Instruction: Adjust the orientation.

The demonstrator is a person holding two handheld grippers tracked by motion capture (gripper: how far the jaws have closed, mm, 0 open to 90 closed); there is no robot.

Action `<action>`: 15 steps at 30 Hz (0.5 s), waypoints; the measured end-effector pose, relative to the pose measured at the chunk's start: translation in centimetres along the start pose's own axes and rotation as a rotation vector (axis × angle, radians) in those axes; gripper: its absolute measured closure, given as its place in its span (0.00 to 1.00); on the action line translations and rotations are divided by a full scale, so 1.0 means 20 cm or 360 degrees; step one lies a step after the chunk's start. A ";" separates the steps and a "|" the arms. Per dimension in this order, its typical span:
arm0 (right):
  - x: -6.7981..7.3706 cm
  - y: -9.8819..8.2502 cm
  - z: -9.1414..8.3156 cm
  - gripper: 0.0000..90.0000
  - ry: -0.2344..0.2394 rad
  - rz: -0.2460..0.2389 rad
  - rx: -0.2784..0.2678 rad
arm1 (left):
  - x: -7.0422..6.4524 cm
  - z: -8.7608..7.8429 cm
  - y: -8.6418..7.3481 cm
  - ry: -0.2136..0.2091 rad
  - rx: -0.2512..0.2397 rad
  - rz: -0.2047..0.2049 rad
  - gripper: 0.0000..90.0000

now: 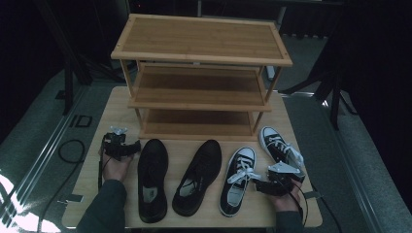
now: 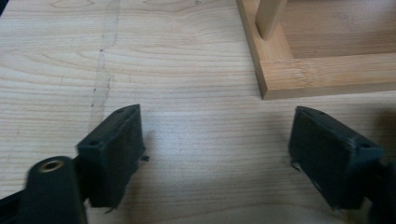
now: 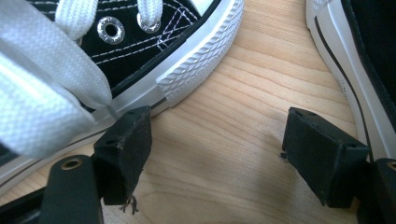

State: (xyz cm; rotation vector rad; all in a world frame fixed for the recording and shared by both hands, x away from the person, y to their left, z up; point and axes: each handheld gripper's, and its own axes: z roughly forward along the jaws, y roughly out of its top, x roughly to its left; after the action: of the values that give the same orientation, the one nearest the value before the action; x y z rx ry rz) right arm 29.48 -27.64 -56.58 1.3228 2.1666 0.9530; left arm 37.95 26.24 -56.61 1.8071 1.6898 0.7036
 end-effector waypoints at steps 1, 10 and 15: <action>0.00 0.00 0.00 0.27 -0.0001 0.0000 0.0000 | 0.01 0.00 0.00 -0.0011 -0.0005 0.0006 0.24; 0.00 0.00 0.00 0.27 -0.0001 0.0001 0.0000 | 0.03 -0.09 0.01 -0.0143 -0.0013 -0.0031 0.44; 0.00 0.00 0.00 0.27 -0.0001 0.0002 0.0000 | 0.03 -0.24 0.00 -0.0237 -0.0039 0.0037 0.48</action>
State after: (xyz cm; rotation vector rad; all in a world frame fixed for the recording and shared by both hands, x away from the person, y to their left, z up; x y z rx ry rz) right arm 29.48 -27.63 -56.58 1.3248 2.1659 0.9530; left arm 34.66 27.04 -53.17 1.8180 1.5590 0.5816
